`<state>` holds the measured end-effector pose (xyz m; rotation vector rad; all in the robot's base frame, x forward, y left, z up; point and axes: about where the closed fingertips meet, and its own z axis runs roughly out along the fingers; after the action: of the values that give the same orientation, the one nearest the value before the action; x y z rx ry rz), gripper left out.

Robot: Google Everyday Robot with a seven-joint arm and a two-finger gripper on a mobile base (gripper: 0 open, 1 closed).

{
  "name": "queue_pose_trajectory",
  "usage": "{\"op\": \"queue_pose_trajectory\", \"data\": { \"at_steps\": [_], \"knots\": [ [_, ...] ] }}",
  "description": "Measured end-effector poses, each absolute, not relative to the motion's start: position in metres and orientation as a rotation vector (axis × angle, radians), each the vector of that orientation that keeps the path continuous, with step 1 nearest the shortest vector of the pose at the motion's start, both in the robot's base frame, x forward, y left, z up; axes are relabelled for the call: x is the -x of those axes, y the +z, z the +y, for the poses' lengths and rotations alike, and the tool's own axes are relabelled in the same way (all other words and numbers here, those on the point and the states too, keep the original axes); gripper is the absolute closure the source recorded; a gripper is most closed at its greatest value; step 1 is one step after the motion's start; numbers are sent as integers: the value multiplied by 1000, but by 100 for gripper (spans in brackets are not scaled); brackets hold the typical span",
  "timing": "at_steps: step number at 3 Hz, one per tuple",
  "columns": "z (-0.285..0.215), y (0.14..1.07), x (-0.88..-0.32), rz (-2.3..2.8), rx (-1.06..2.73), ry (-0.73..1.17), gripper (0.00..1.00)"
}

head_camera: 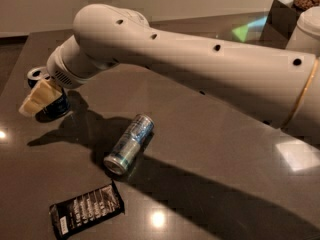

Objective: Knock pepsi can over

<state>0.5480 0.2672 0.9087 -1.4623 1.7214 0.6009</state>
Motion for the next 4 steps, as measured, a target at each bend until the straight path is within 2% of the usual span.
{"op": "queue_pose_trajectory", "data": {
  "at_steps": [1, 4],
  "knots": [
    [273, 907, -550, 1709, 1466, 618, 20],
    [275, 925, -546, 1723, 1495, 593, 90]
  ]
}}
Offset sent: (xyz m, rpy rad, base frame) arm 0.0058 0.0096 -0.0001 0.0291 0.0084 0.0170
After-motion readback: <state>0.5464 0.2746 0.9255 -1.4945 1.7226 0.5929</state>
